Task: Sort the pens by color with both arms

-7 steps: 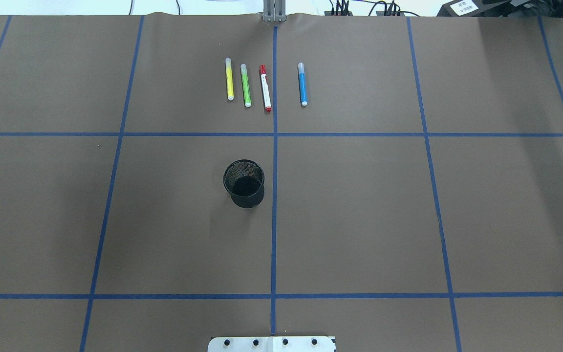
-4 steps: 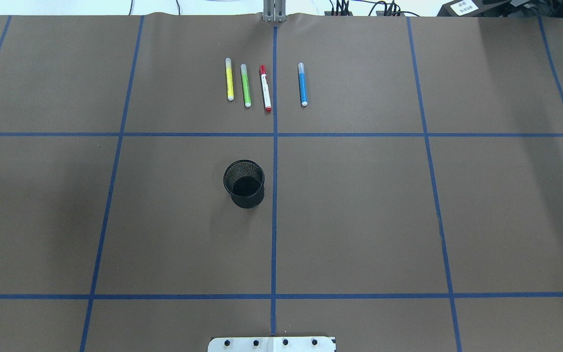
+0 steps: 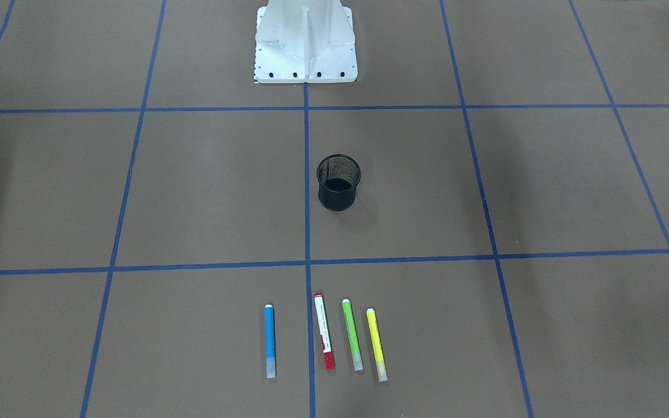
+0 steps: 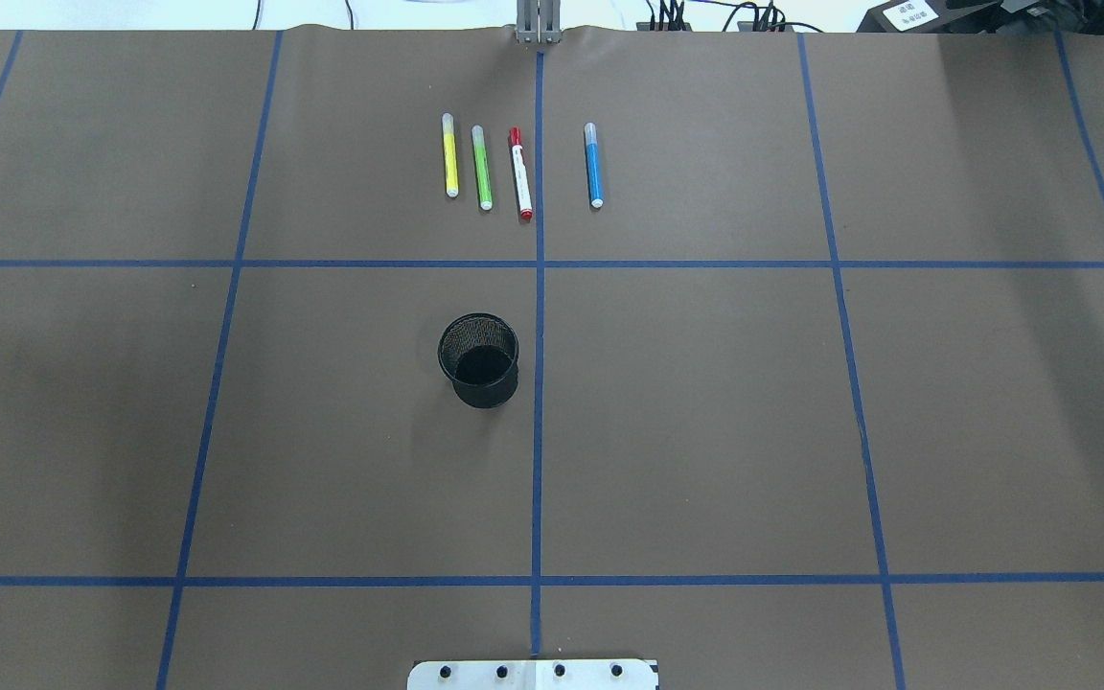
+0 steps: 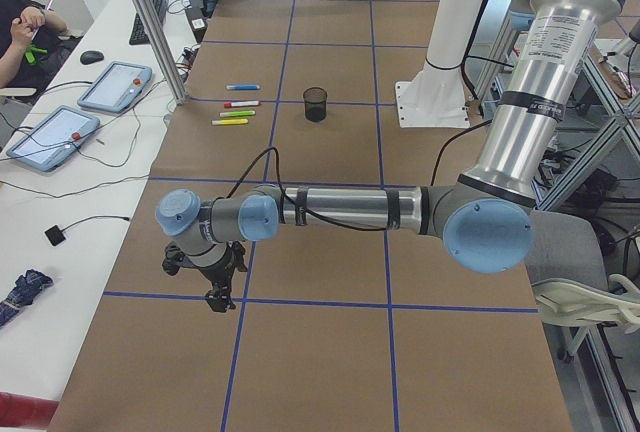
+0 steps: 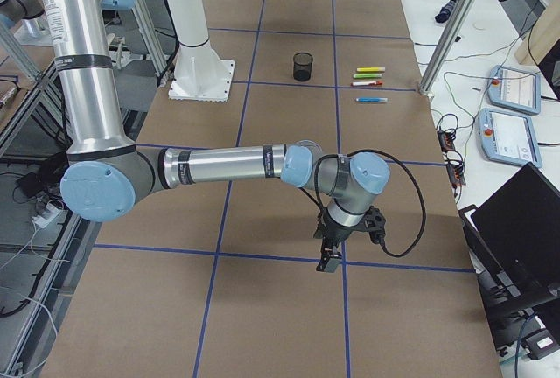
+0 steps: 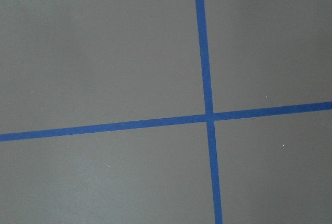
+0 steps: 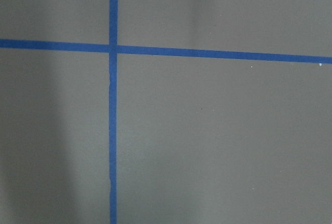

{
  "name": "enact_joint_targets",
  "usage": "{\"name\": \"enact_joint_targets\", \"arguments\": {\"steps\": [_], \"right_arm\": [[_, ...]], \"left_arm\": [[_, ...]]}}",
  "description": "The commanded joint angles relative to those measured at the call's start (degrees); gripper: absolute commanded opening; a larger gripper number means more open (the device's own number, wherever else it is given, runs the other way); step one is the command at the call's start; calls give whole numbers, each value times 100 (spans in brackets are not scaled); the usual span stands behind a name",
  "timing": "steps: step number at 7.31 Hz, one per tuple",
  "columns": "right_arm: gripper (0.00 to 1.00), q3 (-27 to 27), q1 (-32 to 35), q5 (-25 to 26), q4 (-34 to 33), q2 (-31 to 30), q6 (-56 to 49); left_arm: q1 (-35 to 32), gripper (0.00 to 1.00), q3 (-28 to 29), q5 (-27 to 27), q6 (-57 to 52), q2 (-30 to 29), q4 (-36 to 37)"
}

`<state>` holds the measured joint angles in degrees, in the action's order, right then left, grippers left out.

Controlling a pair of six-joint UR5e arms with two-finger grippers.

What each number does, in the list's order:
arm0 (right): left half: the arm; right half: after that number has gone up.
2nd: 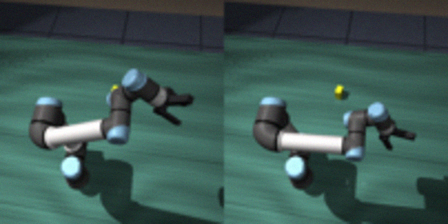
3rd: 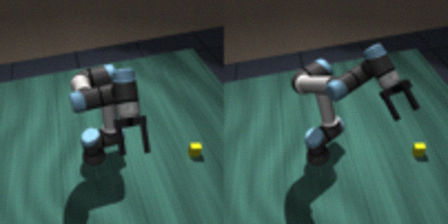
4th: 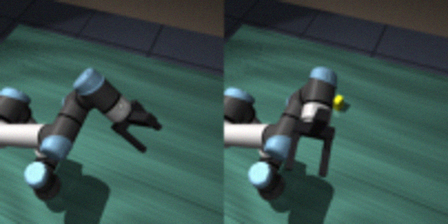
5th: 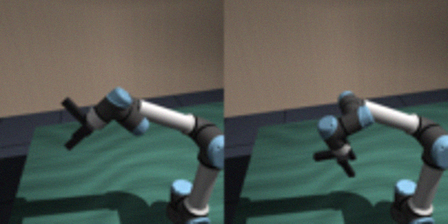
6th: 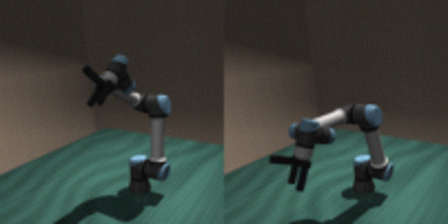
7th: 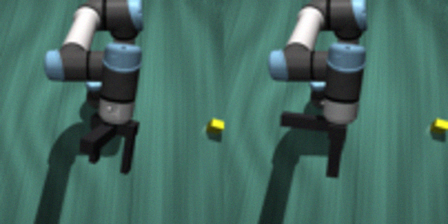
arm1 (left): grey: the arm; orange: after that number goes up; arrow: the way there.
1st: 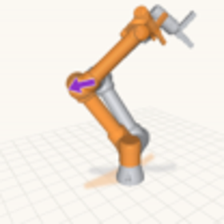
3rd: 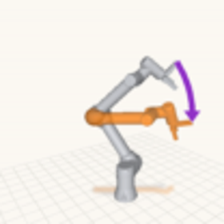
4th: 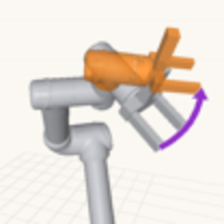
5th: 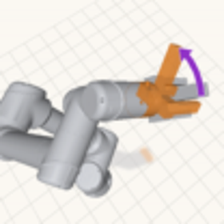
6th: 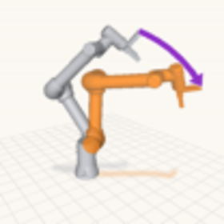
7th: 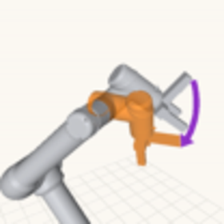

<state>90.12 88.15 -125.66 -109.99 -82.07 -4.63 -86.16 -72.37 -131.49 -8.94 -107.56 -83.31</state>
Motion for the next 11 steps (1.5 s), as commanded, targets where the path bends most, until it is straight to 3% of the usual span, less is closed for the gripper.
{"name": "enact_joint_targets", "arguments": {"steps": [1,4,6,11], "right_arm": [[100,67,9,-590,3,-64,68],[100,76,9,-618,3,-108,59],[100,76,9,-618,3,-117,59],[100,85,44,-644,3,-152,50]], "left_arm": [[-50,100,-372,-8,41,24,269],[-296,100,-1330,-43,33,620,702],[-454,100,-1429,-568,-2,919,642],[-446,100,-1781,-544,33,1325,606]]}}
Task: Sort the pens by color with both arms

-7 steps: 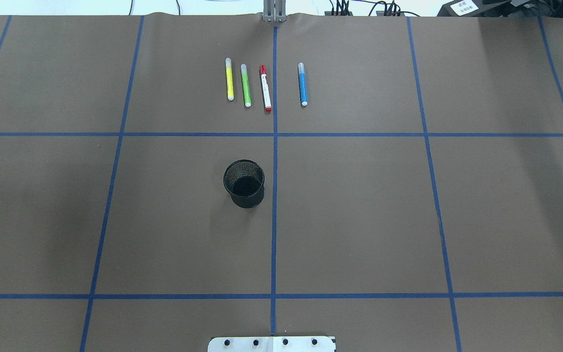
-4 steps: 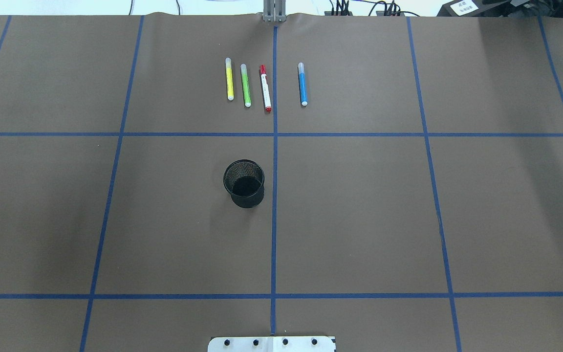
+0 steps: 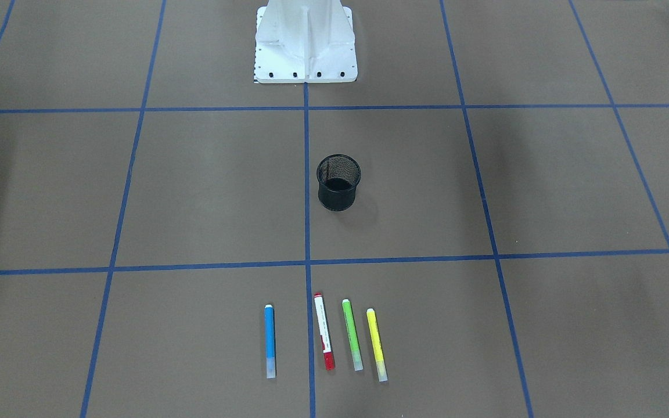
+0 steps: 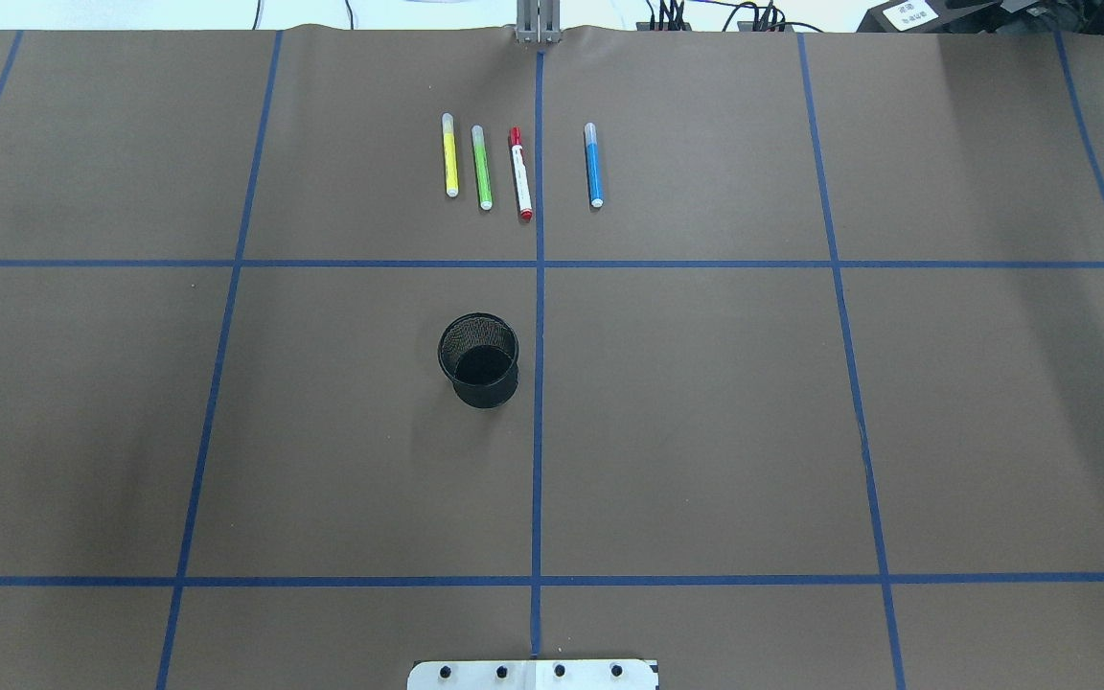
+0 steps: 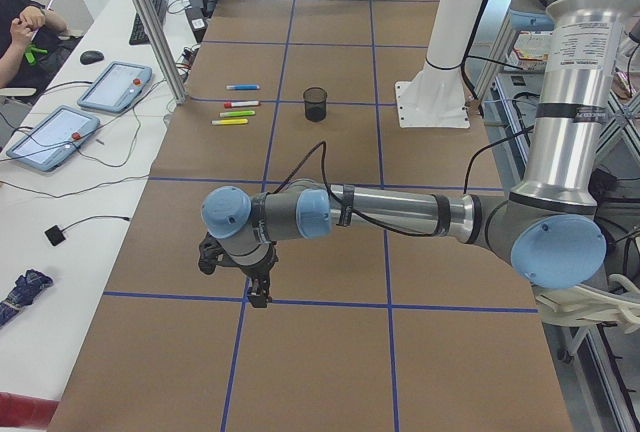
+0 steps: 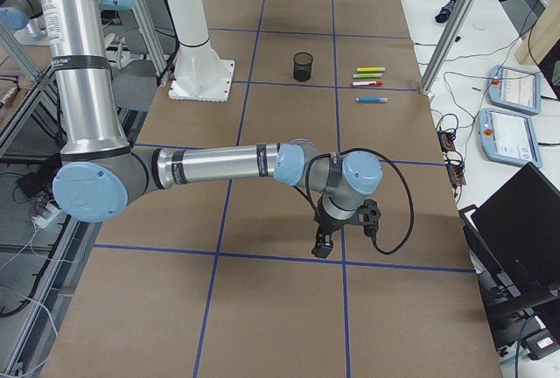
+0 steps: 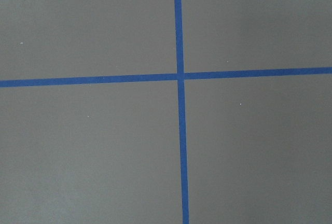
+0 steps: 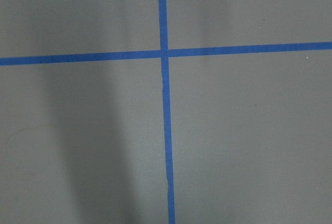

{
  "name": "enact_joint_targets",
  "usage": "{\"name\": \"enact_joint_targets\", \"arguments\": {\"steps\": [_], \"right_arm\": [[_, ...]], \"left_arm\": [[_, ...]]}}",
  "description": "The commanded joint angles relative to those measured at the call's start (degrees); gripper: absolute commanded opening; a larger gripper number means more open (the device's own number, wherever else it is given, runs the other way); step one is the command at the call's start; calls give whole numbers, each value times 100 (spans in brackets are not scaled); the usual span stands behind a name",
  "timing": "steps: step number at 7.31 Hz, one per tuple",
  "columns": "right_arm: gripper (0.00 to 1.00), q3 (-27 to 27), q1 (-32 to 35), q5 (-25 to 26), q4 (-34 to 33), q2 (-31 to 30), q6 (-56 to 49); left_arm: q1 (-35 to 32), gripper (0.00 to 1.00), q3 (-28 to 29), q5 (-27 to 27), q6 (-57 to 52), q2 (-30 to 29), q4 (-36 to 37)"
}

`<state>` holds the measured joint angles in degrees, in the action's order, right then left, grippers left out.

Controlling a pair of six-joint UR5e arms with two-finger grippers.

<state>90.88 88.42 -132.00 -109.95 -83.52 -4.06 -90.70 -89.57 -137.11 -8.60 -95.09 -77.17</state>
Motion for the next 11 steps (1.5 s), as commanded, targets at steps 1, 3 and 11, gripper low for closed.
{"name": "enact_joint_targets", "arguments": {"steps": [1,3,11], "right_arm": [[100,70,44,8,0,-58,-16],[100,97,35,34,0,-155,-7],[100,150,308,-54,712,-323,484]], "left_arm": [[8,100,-61,26,-10,69,-8],[17,100,-43,157,-10,78,-157],[17,100,-52,369,69,16,-166]]}}
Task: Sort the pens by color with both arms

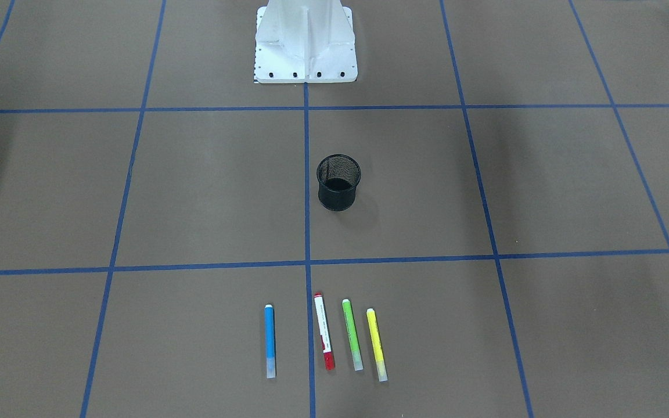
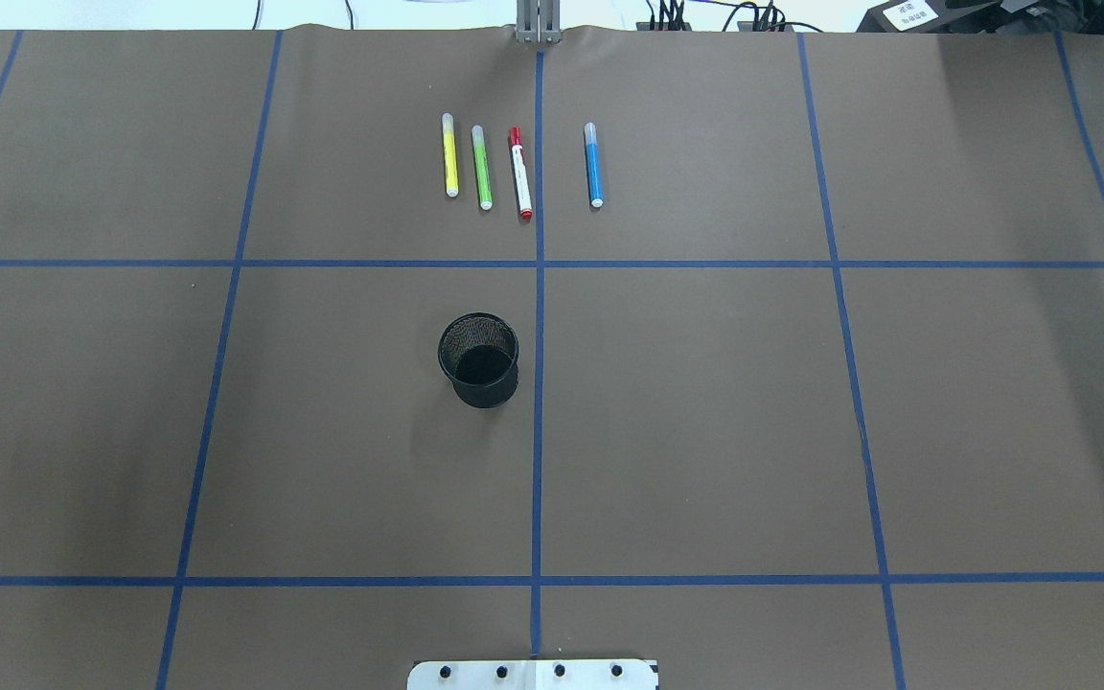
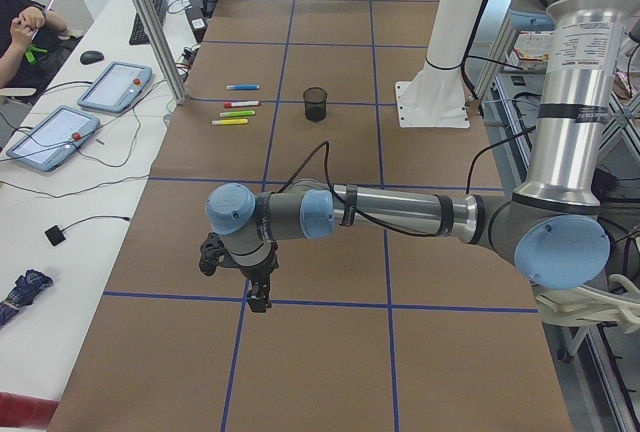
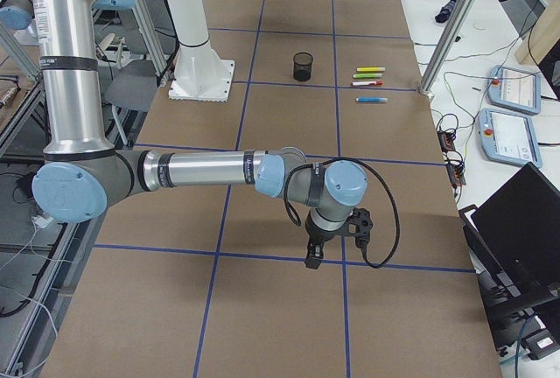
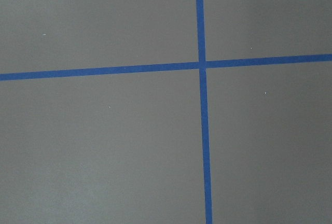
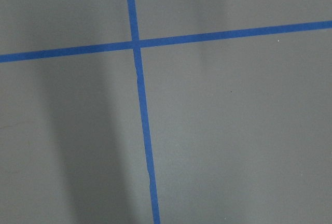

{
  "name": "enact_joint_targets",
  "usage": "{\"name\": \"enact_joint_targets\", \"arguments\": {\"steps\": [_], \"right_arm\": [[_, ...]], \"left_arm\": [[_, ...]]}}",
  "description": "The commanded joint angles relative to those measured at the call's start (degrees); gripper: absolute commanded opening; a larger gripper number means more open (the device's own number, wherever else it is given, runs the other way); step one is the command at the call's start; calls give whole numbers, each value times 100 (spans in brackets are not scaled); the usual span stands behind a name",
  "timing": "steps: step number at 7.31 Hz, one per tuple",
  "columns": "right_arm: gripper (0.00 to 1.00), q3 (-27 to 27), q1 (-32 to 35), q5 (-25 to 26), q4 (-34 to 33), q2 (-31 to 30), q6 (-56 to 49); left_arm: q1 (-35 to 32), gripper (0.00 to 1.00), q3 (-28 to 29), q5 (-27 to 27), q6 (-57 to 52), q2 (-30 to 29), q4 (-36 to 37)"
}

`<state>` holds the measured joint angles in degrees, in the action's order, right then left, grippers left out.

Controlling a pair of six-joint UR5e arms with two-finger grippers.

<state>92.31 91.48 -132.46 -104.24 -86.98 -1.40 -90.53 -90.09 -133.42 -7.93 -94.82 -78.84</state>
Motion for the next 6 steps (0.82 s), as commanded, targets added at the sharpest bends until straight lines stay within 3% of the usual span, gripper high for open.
{"name": "enact_joint_targets", "arguments": {"steps": [1,3,6], "right_arm": [[100,6,1,-25,193,5,202],[100,-3,1,-16,194,-4,202],[100,15,1,-25,202,-4,184]], "left_arm": [[9,100,9,9,2,-36,9],[9,100,9,410,2,-89,9],[18,100,52,457,20,-81,-9]]}}
